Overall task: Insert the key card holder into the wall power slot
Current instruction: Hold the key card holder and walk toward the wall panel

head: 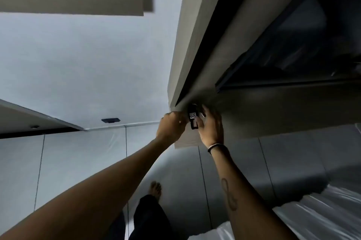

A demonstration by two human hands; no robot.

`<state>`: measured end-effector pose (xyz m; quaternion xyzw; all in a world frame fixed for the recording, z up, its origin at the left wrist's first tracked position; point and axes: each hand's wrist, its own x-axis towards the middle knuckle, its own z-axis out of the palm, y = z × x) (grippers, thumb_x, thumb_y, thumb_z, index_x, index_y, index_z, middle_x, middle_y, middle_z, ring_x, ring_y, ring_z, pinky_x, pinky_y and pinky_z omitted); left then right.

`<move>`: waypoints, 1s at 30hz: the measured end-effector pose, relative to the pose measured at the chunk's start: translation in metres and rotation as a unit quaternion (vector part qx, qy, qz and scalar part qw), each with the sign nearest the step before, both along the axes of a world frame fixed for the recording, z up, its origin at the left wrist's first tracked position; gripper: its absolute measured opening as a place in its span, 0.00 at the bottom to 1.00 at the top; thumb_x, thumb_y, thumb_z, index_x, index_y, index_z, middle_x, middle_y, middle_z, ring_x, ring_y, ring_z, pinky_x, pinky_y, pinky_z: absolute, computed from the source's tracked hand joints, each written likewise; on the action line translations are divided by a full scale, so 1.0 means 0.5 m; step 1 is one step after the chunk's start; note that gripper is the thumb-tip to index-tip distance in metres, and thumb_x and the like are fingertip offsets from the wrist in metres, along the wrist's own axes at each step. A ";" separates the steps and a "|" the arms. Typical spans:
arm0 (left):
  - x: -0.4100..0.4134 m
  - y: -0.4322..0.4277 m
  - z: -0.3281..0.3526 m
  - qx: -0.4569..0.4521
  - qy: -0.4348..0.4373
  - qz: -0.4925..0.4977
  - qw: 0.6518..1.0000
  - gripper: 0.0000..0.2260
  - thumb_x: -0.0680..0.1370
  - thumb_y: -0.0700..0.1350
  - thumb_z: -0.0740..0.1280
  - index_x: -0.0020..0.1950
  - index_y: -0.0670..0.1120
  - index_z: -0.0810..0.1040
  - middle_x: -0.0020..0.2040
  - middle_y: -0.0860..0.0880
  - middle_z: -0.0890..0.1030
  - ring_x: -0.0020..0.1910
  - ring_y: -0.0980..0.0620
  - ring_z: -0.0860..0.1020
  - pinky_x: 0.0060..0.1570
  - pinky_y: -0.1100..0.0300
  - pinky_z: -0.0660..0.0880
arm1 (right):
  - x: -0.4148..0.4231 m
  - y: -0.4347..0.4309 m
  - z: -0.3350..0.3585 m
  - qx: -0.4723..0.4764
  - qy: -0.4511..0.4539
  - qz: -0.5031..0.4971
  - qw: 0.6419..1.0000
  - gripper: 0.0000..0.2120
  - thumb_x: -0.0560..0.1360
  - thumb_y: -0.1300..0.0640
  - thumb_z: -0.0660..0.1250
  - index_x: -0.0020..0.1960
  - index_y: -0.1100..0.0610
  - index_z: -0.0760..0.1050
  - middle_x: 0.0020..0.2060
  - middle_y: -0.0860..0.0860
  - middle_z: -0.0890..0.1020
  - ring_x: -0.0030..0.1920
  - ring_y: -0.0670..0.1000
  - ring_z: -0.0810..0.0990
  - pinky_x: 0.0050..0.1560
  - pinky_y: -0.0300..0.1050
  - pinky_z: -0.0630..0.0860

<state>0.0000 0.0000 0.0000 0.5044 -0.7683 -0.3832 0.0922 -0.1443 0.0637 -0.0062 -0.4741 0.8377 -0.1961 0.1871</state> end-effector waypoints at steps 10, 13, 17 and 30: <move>-0.064 -0.054 -0.060 0.135 0.036 0.147 0.979 0.06 0.80 0.37 0.72 0.55 0.39 0.86 0.50 0.38 0.88 0.48 0.38 0.87 0.53 0.44 0.86 | -0.021 -0.062 -0.059 0.021 -0.020 -0.014 0.999 0.19 0.82 0.58 0.66 0.72 0.57 0.76 0.69 0.60 0.75 0.72 0.63 0.72 0.68 0.61 0.76; -0.070 -0.057 -0.066 0.163 0.062 0.177 0.969 0.03 0.80 0.37 0.72 0.52 0.41 0.86 0.48 0.40 0.89 0.44 0.40 0.89 0.49 0.47 0.87 | -0.015 -0.061 -0.066 -0.004 -0.031 -0.023 0.999 0.16 0.81 0.60 0.67 0.68 0.57 0.79 0.64 0.60 0.78 0.63 0.63 0.79 0.60 0.57 0.80; -0.062 -0.060 -0.076 0.182 0.092 0.193 0.960 0.02 0.81 0.39 0.73 0.50 0.41 0.85 0.43 0.43 0.88 0.34 0.50 0.87 0.34 0.63 0.85 | -0.012 -0.057 -0.074 -0.014 -0.084 -0.056 0.995 0.11 0.79 0.57 0.71 0.60 0.57 0.83 0.55 0.58 0.84 0.54 0.60 0.84 0.52 0.55 0.82; 0.070 -0.024 -0.053 0.316 0.218 0.228 0.895 0.09 0.78 0.32 0.72 0.41 0.42 0.83 0.38 0.44 0.84 0.34 0.48 0.82 0.42 0.56 0.85 | 0.047 -0.037 -0.010 0.004 -0.398 -0.127 0.909 0.07 0.75 0.70 0.73 0.53 0.65 0.81 0.39 0.55 0.84 0.41 0.52 0.84 0.40 0.43 0.85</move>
